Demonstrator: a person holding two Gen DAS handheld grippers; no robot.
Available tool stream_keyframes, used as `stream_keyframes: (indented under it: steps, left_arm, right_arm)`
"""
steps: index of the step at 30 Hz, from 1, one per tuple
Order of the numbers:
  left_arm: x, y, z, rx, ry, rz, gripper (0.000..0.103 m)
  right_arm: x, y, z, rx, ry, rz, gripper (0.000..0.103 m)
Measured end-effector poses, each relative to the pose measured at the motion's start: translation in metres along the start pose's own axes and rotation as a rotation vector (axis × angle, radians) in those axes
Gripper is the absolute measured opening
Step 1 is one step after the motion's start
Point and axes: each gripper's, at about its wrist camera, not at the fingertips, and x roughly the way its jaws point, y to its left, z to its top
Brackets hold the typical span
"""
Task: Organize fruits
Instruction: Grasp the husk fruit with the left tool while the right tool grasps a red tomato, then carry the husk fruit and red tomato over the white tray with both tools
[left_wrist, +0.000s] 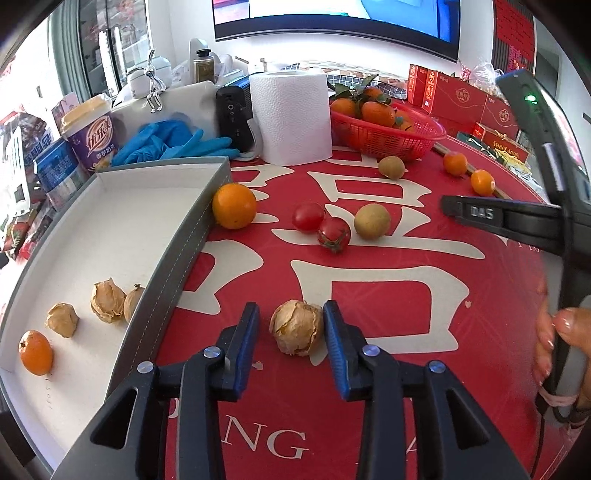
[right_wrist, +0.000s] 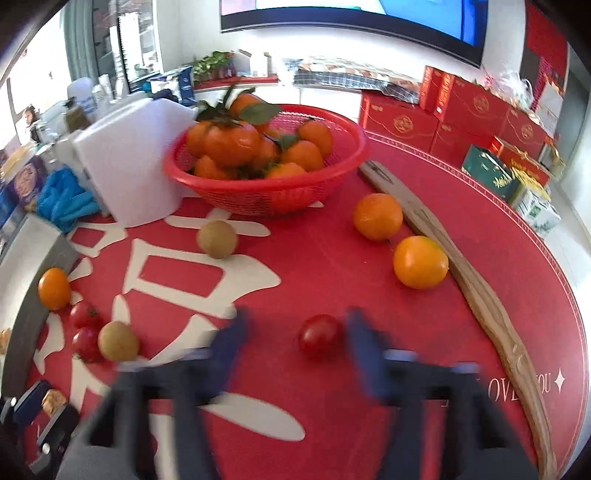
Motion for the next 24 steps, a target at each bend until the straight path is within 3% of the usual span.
stream_keyframes:
  steps: [4,6,7,9,16,24]
  left_arm:
    - [0.000,0.000,0.000,-0.006,0.001,-0.008,0.039]
    - [0.000,0.000,0.000,-0.009,0.001,-0.011,0.038]
    - [0.000,0.001,0.000,-0.010,0.000,-0.014,0.038]
    - [-0.002,0.001,-0.001,-0.012,-0.004,-0.028,0.023]
    - [-0.015,0.009,-0.006,-0.031,0.009,-0.068,0.024]
    - [-0.054,0.046,0.003,-0.101,-0.077,-0.060,0.024]
  right_arm:
    - [-0.010,-0.021,-0.011,0.104,0.036,0.166,0.022]
    - [-0.016,-0.031,-0.019,0.138,0.054,0.203,0.022]
    - [-0.020,-0.036,-0.023,0.146,0.060,0.208,0.022]
    - [-0.027,-0.041,-0.030,0.152,0.064,0.213,0.022]
    - [-0.043,-0.045,-0.042,0.130,0.067,0.224,0.022]
    - [-0.053,-0.013,-0.035,0.074,0.068,0.278,0.022]
